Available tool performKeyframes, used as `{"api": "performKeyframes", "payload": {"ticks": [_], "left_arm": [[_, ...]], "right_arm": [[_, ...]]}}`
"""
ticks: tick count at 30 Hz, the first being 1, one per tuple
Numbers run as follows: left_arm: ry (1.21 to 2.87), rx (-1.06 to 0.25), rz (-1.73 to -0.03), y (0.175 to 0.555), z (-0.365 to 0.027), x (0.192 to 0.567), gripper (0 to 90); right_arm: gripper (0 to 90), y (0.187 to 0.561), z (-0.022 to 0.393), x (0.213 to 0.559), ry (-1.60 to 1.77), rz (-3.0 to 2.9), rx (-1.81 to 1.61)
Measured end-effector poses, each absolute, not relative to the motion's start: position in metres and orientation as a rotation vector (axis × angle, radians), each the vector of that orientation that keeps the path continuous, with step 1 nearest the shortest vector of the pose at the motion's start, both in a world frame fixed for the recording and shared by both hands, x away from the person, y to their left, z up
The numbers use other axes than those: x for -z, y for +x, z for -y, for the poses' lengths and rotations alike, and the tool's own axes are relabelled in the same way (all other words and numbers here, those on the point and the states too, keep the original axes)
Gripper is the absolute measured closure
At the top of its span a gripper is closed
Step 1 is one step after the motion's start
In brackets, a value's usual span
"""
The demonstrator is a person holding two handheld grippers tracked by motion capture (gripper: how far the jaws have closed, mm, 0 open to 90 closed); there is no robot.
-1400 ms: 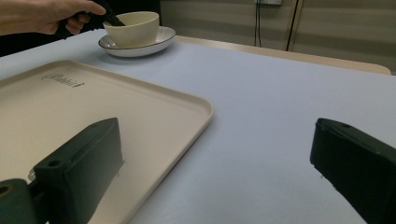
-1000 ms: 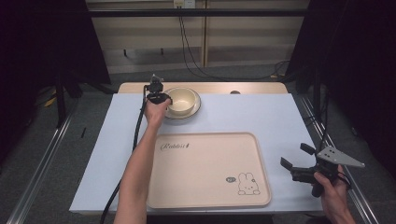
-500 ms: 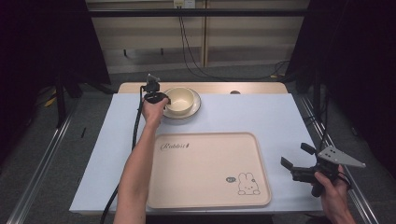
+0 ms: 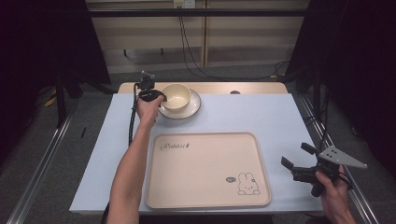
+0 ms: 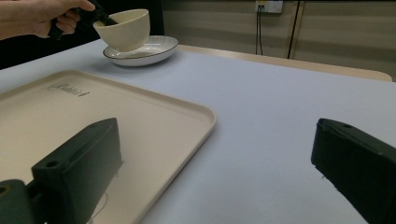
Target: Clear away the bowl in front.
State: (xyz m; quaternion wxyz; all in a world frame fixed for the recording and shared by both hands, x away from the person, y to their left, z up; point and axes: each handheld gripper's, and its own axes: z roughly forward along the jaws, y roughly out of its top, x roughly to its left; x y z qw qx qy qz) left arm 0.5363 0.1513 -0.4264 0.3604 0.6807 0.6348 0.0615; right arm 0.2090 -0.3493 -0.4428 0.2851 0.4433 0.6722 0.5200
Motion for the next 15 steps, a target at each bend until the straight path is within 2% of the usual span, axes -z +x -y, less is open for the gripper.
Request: {"api": "performKeyframes", "payload": {"ticks": [15], "left_arm": [[1.735,-0.155,-1.576,0.516,-0.17,0.413,83.7]], "right_arm": [[1.7,0.209,0.349,0.442,1.176,-1.796,-1.394]]}}
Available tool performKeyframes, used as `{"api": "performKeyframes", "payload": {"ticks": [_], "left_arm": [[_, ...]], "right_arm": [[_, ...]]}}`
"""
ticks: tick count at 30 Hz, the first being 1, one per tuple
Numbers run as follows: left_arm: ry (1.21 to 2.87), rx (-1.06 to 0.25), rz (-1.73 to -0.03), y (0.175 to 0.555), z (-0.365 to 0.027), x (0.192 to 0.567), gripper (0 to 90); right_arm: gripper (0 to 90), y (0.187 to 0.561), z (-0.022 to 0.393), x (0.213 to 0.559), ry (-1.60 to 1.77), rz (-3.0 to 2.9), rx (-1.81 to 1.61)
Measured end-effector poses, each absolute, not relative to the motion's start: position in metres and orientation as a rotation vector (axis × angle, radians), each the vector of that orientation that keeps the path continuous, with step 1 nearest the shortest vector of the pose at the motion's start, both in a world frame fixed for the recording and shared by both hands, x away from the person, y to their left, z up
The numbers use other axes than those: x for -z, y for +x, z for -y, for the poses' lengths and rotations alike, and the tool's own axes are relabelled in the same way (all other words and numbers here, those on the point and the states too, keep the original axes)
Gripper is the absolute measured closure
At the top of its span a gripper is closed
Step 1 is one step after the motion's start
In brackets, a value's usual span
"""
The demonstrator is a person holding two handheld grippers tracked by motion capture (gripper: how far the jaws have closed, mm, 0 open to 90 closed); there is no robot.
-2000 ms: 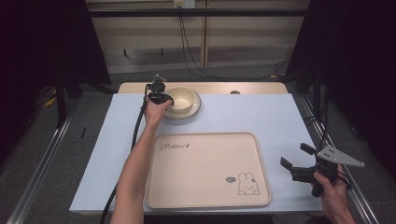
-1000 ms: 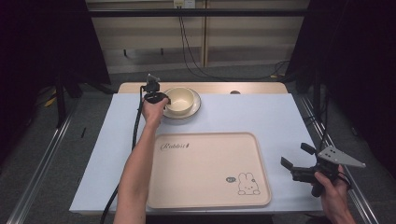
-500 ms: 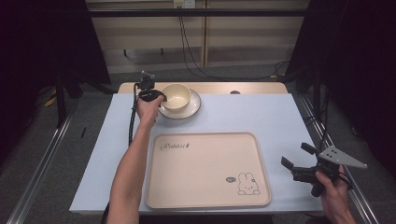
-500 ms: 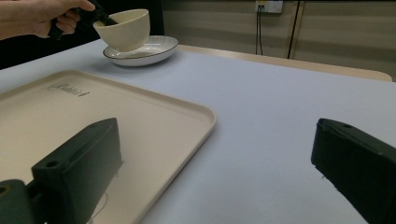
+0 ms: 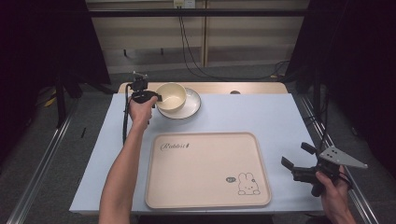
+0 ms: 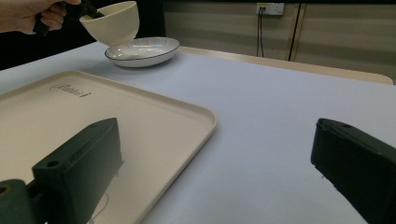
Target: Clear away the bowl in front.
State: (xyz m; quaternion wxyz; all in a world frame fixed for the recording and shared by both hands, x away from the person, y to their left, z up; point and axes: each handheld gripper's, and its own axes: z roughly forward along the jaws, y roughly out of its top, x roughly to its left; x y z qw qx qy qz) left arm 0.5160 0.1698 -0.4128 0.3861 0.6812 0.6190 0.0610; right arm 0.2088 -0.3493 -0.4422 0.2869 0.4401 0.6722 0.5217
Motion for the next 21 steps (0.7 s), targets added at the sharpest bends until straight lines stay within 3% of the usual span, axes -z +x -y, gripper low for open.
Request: {"api": "performKeyframes", "payload": {"ticks": [21], "left_arm": [[1.765,-0.128,-1.441,0.491,-0.162,0.398,83.7]], "right_arm": [[1.6,0.209,0.35,0.442,1.162,-1.794,-1.4]]}}
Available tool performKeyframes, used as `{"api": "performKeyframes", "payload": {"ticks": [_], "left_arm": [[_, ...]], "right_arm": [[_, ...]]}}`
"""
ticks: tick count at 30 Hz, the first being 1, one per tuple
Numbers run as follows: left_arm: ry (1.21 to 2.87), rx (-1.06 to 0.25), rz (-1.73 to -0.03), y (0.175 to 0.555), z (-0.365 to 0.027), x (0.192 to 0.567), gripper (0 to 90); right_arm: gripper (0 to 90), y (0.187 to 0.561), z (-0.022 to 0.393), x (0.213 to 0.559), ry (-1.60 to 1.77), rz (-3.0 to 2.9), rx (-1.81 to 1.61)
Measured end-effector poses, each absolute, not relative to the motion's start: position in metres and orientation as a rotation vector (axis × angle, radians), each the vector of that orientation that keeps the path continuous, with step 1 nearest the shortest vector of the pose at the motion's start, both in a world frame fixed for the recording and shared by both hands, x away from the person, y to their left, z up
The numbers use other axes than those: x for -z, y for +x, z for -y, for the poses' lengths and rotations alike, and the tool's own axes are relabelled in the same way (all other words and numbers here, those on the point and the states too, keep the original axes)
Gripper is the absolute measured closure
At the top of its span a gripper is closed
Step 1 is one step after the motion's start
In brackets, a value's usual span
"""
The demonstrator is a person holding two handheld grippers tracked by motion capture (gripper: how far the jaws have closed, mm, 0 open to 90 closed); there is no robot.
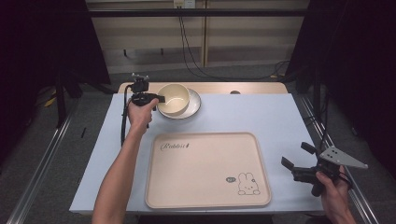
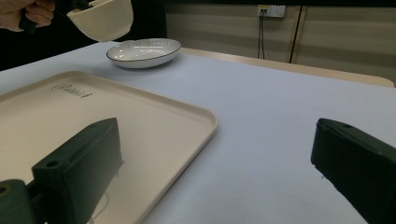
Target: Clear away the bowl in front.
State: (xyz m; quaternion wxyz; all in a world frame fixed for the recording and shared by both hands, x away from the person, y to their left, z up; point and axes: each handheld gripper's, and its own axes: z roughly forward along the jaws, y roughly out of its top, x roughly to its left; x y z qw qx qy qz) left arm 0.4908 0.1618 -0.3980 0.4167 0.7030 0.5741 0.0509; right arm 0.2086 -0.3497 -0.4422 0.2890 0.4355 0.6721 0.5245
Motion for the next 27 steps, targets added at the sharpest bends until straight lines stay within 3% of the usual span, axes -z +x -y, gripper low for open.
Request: {"api": "performKeyframes", "payload": {"ticks": [27], "left_arm": [[1.861,-0.06,-1.289,0.471,-0.121,0.393,83.7]], "right_arm": [[1.5,0.21,0.349,0.443,1.14,-1.801,-1.404]]}}
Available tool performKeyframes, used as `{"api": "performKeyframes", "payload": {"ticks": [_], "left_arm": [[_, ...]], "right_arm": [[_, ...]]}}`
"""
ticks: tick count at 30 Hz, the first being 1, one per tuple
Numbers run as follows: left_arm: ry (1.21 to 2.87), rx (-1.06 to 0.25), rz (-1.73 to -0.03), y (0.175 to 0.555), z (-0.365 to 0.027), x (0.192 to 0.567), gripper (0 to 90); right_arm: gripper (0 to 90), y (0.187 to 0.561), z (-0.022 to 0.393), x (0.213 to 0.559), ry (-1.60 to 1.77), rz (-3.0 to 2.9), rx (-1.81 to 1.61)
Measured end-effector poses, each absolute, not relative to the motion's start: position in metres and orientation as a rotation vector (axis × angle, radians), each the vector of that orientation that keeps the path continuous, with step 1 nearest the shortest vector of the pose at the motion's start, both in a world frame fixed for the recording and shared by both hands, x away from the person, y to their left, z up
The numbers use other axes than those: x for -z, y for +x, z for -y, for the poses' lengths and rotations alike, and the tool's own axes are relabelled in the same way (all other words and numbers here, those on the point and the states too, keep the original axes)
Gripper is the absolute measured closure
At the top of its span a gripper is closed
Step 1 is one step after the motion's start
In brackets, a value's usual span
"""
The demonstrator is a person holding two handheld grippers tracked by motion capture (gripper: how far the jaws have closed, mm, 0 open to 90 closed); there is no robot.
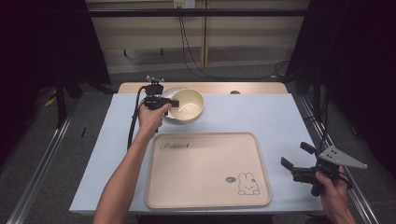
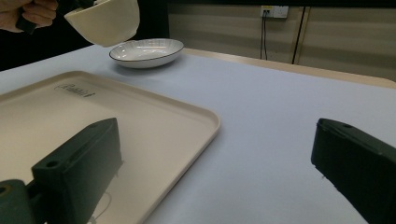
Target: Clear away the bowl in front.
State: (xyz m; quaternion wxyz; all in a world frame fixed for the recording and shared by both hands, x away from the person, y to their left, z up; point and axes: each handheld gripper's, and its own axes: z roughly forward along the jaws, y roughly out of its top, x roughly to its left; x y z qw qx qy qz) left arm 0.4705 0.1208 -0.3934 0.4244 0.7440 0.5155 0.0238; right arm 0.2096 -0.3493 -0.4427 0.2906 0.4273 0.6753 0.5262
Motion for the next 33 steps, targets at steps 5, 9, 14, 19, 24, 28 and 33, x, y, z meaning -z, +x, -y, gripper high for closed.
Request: {"api": "performKeyframes", "payload": {"ticks": [5,9,14,19,24,28,33], "left_arm": [[1.882,-0.052,-1.265,0.467,-0.112,0.394,83.7],[1.9,-0.04,-1.238,0.464,-0.105,0.393,83.7],[1.916,-0.036,-1.212,0.461,-0.095,0.393,83.7],[1.936,-0.025,-1.186,0.458,-0.085,0.392,83.7],[1.943,-0.008,-1.161,0.455,-0.075,0.394,83.7],[1.963,-0.001,-1.139,0.452,-0.065,0.394,83.6],[1.961,0.007,-1.134,0.451,-0.057,0.394,83.7]], "right_arm": [[1.5,0.21,0.35,0.443,1.143,-1.798,-1.404],[1.5,0.21,0.349,0.443,1.148,-1.797,-1.406],[1.5,0.21,0.349,0.443,1.141,-1.798,-1.404],[1.5,0.21,0.349,0.443,1.142,-1.8,-1.407],[1.5,0.21,0.349,0.443,1.141,-1.8,-1.407],[1.6,0.21,0.349,0.442,1.144,-1.795,-1.409],[1.6,0.21,0.349,0.443,1.153,-1.794,-1.409]]}}
